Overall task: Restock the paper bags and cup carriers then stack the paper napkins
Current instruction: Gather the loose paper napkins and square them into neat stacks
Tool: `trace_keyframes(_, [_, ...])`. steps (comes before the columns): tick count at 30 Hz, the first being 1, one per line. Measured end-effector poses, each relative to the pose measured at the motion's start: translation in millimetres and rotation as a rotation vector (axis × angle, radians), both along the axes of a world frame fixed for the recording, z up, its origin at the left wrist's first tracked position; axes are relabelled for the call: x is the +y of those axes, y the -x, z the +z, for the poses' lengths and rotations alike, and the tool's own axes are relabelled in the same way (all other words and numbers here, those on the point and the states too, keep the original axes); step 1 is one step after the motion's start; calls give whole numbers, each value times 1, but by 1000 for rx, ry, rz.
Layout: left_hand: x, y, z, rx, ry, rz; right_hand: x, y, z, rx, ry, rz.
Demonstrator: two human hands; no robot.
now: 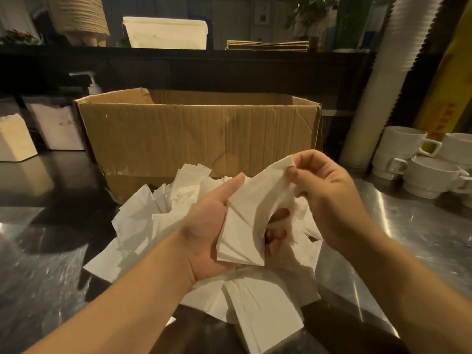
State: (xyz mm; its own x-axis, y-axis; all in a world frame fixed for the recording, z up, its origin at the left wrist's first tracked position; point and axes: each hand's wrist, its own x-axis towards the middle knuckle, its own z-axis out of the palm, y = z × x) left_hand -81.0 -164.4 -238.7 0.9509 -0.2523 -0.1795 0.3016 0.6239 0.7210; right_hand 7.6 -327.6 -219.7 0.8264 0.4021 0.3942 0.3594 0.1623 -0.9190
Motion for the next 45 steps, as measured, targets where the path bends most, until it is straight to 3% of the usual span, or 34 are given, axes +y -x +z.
trace_keyframes(2, [0, -1, 0, -3, 14, -1, -9, -3, 11, 188, -126, 244])
trace_keyframes(4, [0, 0, 1, -17, -14, 19, -13, -5, 14, 162, -28, 331])
trace_keyframes(7, [-3, 3, 1, -97, -39, -77, -7, 1, 4, -6, 201, 188])
trace_keyframes(11, [-1, 4, 0, -74, -41, -181, 5, 4, -9, -94, 281, 6])
trace_keyframes(21, [2, 4, -2, 61, -136, -134, 7, 6, -12, -245, 378, -10])
trace_keyframes(25, [3, 6, 1, 71, -10, -258, 0, -3, -7, -177, 241, -50])
trace_keyframes(30, [7, 1, 0, 11, 29, -93, -8, -19, -5, -148, 207, -249])
trace_keyframes(38, [6, 0, 5, -25, 86, 208, -6, -27, -8, -66, 708, -259])
trace_keyframes(45, [6, -1, 3, 20, 88, 235, 3, -26, -16, -153, 776, -276])
